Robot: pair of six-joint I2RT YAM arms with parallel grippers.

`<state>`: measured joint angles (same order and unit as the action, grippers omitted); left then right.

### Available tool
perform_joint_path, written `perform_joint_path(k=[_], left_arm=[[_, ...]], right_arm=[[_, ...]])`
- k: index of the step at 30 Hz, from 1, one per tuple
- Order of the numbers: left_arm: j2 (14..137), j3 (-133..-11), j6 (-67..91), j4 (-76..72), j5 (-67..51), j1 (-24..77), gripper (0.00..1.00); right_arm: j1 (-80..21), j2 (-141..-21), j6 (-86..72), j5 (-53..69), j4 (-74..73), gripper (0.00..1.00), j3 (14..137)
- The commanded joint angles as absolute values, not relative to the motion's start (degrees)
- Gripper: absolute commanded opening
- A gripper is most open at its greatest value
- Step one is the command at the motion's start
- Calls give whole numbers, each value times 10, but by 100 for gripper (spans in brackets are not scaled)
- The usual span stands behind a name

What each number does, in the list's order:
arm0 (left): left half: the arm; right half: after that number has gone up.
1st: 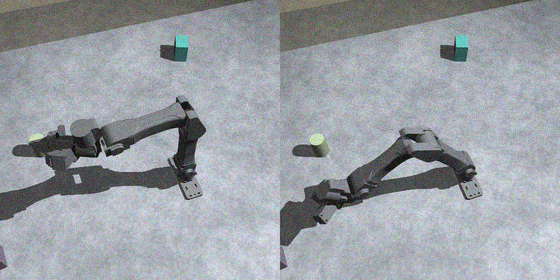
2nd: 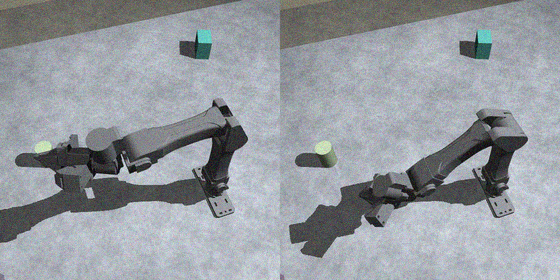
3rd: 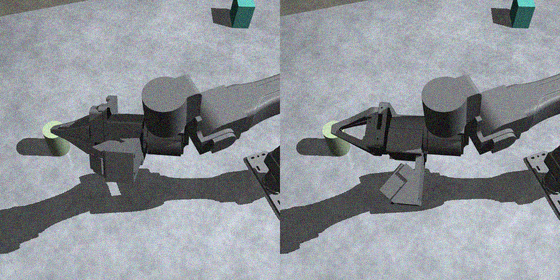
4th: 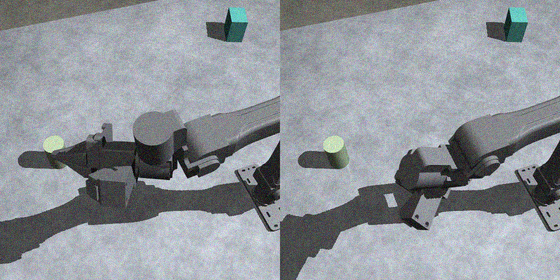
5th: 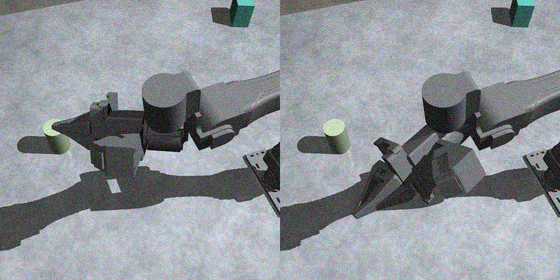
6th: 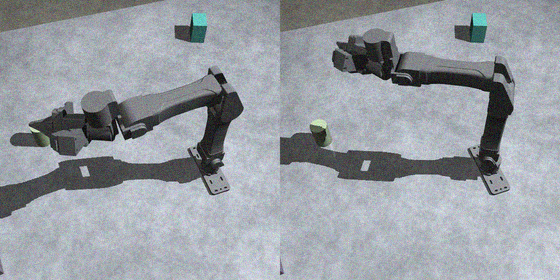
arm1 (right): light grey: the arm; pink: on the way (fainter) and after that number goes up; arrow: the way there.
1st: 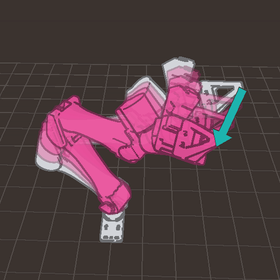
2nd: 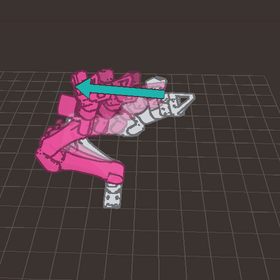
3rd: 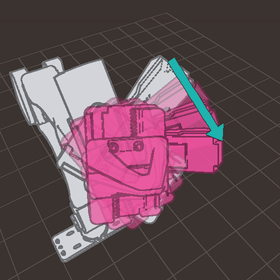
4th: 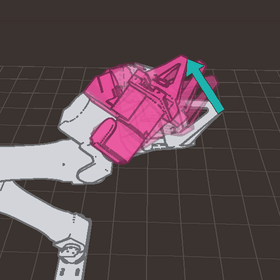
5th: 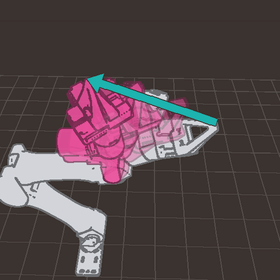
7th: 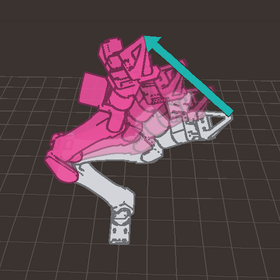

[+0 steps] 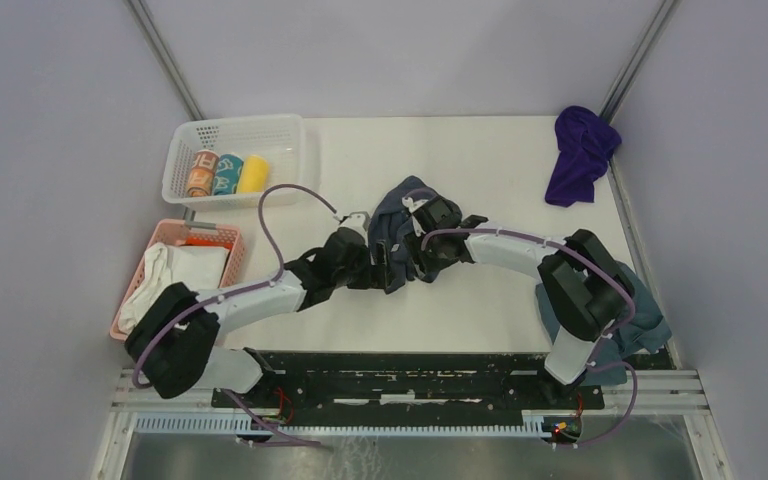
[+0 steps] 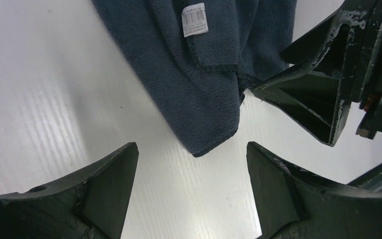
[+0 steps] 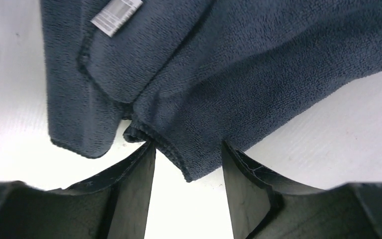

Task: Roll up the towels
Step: Flatten out the towel at the center of the board.

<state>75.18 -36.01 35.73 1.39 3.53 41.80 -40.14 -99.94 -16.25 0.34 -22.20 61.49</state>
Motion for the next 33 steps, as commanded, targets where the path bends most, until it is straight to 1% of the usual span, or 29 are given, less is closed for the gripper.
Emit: perform_joint_path(k=[1,6,8,11,14,16,19,23,27,29,31,33], left_arm=[[812,-423,369,6,113,461,86],[872,-459,353,30,151,490,84],[893,-472,340,45,165,494,78],[920,-485,330,73,186,494,65],[936,-493,325,100,227,494,52],[943,-494,321,113,258,493,45],[953,-494,320,129,276,481,40],[954,-486,330,142,274,449,37],[936,-480,328,156,291,428,37],[923,-479,327,166,294,410,38],[906,-478,322,167,294,402,39],[887,-485,317,168,283,402,44]], right_arm=[[-405,-1000,-172,-37,-199,60,605],[-404,-996,-176,-85,-217,59,592],[-400,-991,-181,-105,-222,57,585],[-385,-979,-195,-113,-225,54,570],[-352,-962,-205,-112,-228,53,551],[-322,-949,-207,-109,-231,52,538],[-268,-932,-210,-103,-236,51,516],[-201,-907,-230,-91,-236,51,500],[-200,-865,-232,-105,-243,57,501],[-201,-840,-221,-92,-242,59,504],[-207,-818,-208,-70,-240,60,508],[-224,-802,-193,-71,-242,61,515]])
